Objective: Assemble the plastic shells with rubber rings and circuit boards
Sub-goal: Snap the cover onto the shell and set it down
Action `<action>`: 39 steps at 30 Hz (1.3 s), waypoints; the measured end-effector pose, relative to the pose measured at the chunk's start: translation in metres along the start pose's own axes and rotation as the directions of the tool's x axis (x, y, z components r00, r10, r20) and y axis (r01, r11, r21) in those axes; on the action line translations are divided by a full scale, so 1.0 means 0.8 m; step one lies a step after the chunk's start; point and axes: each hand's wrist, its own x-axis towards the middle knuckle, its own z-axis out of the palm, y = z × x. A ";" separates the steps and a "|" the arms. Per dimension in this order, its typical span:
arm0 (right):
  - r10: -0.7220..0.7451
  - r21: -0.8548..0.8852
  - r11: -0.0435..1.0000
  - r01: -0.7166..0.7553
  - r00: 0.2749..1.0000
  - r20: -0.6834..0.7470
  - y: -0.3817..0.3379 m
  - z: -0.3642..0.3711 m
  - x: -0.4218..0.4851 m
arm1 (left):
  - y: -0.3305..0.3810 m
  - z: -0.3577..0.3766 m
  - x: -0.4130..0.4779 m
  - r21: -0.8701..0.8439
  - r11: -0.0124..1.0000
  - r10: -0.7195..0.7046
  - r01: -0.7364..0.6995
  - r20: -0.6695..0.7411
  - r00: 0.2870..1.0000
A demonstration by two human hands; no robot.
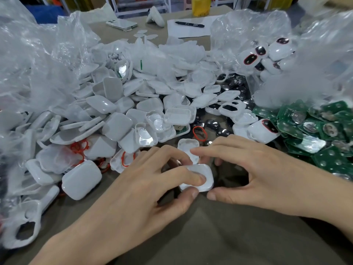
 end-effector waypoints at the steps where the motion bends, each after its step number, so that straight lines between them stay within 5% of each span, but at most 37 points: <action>1: 0.008 0.018 1.000 -0.008 1.000 0.003 0.001 -0.001 -0.001 | 0.000 0.000 0.000 0.002 1.000 -0.003 0.003 0.004 1.000; 13: 0.087 0.191 0.978 -0.087 0.996 0.009 0.003 -0.006 0.002 | 0.004 0.004 -0.002 -0.038 0.998 -0.048 0.048 -0.006 0.999; 39: 0.114 0.186 0.975 -0.118 0.993 0.034 -0.001 -0.010 0.006 | 0.013 0.007 0.001 -0.157 0.978 -0.139 0.138 0.008 0.990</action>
